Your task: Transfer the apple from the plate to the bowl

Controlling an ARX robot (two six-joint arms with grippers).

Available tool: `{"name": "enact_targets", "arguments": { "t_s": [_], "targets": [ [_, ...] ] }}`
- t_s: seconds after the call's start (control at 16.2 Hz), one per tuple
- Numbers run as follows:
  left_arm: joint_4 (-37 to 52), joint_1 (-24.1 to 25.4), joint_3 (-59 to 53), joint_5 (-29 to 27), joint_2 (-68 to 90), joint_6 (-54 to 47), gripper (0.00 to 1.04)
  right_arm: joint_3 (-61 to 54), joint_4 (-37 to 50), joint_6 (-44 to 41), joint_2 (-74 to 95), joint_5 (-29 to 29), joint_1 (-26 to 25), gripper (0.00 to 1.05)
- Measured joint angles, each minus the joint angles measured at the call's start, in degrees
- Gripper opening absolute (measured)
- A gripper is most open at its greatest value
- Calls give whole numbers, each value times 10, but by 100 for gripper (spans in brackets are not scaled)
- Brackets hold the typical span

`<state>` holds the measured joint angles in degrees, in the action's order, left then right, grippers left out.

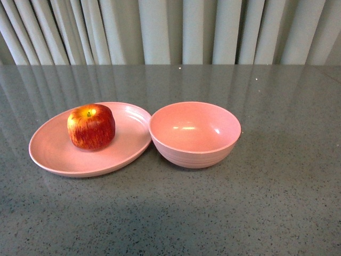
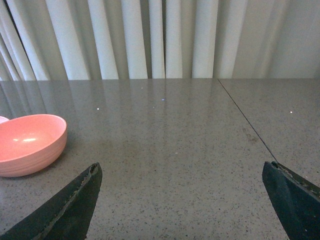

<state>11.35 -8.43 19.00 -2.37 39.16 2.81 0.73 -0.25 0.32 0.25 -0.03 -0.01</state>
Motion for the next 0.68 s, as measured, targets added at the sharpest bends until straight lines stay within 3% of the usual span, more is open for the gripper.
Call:
{"name": "enact_targets", "arguments": {
  "t_s": [0.18, 0.25, 0.68],
  "targets": [
    [102, -10, 106, 54, 212, 2, 98, 0, 0, 0, 0, 0, 0, 98],
    [106, -19, 176, 72, 346, 2, 98, 0, 0, 0, 0, 0, 0, 98],
    [48, -29, 312, 55, 551, -13, 98, 0, 0, 0, 0, 0, 0, 98]
  ]
}}
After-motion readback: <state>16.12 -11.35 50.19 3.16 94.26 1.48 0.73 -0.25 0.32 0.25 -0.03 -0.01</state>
